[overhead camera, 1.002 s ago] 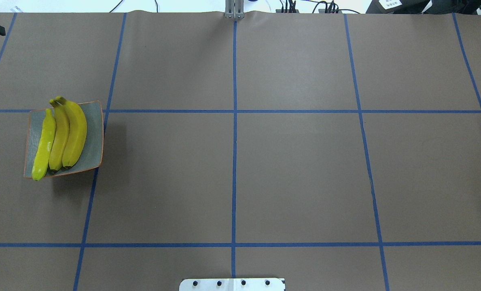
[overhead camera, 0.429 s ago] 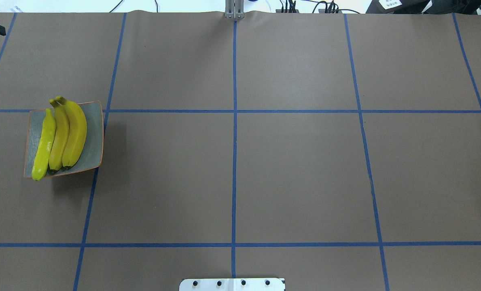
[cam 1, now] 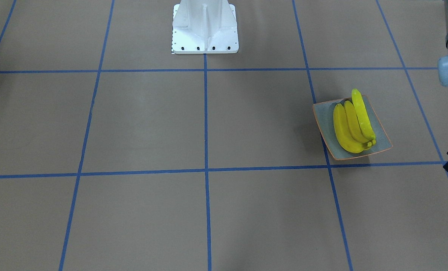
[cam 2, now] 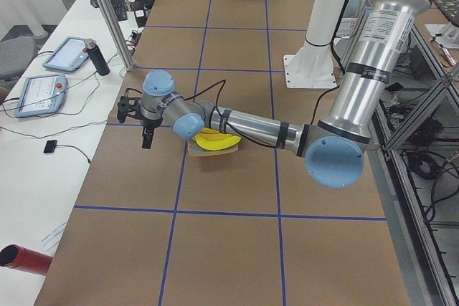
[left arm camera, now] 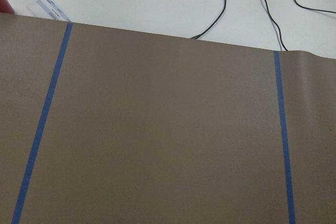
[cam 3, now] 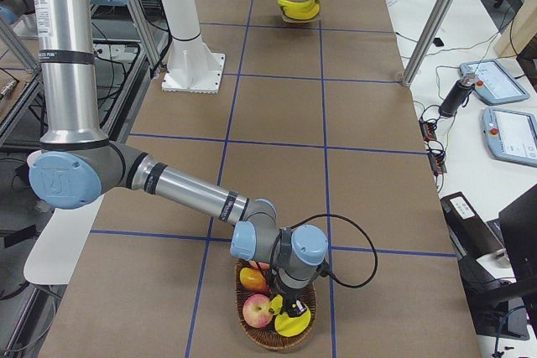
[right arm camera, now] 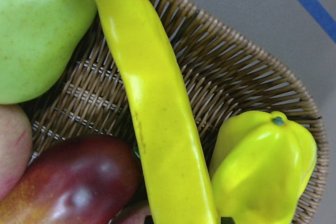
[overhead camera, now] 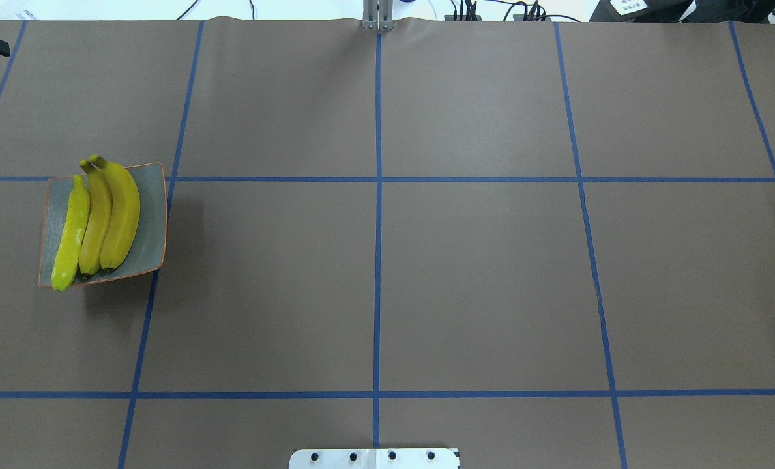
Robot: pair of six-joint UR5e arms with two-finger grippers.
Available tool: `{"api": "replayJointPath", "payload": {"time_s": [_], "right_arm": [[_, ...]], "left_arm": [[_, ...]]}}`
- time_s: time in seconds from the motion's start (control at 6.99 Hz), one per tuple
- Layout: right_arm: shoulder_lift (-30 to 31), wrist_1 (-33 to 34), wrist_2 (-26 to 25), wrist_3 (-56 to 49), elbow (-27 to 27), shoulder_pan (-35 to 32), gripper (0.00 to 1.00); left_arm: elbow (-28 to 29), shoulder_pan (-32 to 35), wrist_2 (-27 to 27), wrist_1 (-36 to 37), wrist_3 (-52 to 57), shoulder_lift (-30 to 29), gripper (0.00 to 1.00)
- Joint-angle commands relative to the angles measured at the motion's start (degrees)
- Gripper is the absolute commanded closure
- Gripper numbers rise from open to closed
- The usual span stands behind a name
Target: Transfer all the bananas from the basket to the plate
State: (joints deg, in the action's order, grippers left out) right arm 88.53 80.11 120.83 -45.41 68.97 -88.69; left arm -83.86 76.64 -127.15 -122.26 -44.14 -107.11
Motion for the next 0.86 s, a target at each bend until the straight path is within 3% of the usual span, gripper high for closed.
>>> {"api": "replayJointPath", "payload": {"time_s": [0.0,0.43,0.72], "right_arm": [[-0.46,4.05,0.37,-0.2,4.3,-0.25,1.0],[-1.07,19.33,0.72,0.22,18.09,-4.82,1.0],[-3.88,21.23,4.14,6.55,19.01,-4.82,1.0]], "left_arm": [[0.02,0.0,-0.12,0.0,-0.15,-0.03,0.0],[0.28,0.0,-0.29,-0.09,-0.42,0.15,0.0],[0.54,-0.61,-0.29,-0.35,-0.42,0.41,0.0]]}}
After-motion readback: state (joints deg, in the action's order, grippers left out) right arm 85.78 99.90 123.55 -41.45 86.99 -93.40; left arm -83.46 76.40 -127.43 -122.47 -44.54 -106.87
